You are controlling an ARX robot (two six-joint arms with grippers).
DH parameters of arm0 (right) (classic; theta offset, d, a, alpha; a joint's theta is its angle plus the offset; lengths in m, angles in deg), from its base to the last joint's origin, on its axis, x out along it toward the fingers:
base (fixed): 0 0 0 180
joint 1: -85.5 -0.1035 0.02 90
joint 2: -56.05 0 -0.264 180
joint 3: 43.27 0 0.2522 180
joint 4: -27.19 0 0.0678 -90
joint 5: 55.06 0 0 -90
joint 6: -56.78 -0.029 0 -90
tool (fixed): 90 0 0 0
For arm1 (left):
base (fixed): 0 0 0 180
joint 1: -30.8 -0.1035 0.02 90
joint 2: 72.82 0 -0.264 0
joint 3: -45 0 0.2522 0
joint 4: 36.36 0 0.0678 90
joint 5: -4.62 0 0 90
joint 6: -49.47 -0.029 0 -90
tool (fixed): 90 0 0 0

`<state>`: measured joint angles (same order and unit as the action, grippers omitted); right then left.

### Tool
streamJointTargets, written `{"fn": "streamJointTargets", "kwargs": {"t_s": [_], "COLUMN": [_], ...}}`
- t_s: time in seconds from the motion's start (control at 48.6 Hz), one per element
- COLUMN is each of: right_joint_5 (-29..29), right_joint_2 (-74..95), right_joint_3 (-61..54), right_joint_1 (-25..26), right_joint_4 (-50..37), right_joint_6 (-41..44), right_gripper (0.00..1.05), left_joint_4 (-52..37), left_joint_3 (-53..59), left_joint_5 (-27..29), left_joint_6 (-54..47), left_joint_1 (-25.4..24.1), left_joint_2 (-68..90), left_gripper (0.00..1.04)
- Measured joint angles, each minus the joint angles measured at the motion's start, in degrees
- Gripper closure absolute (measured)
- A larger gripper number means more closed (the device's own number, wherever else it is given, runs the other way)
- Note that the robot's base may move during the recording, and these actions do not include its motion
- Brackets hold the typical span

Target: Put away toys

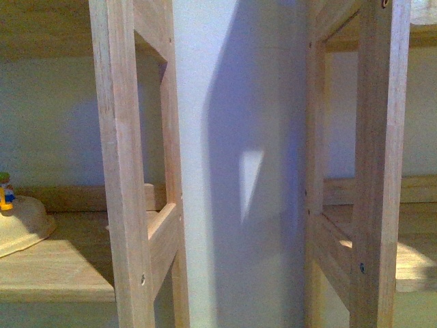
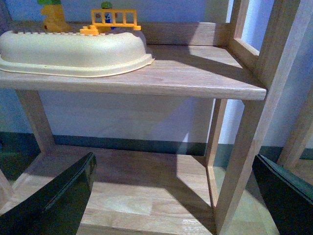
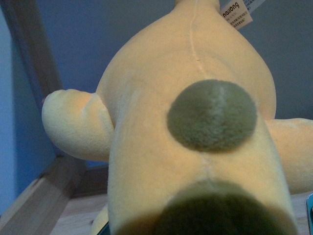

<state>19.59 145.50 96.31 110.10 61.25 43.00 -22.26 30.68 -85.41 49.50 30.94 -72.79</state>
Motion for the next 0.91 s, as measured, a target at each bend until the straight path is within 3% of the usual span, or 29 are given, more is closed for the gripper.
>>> {"fn": "streamJointTargets", "kwargs": {"t_s": [0.309,0.514,0.905], "right_joint_5": [1.20,-0.92,-1.01], "right_joint_2": [9.29,9.94,11.13], "right_joint_3": [10.75,6.49,-0.44], "right_joint_1": [-6.40,-12.26,-15.82], "right_joint_4": [4.28,-2.86,-12.79], "right_joint_6": [-2.60,-6.54,-24.50], "right_gripper": [0.84,0.84,0.84], "left_joint_4": [0.00,0.00,0.00], "left_joint_3": [0.00,0.00,0.00], "left_joint_5": [0.00,0.00,0.00], "left_joint_6": [0.00,0.00,-0.02], "left_joint_1": [0.00,0.02,0.00], "left_joint_2": [0.00,0.00,0.00], "left_gripper": [0.06,0.06,0.06]}}
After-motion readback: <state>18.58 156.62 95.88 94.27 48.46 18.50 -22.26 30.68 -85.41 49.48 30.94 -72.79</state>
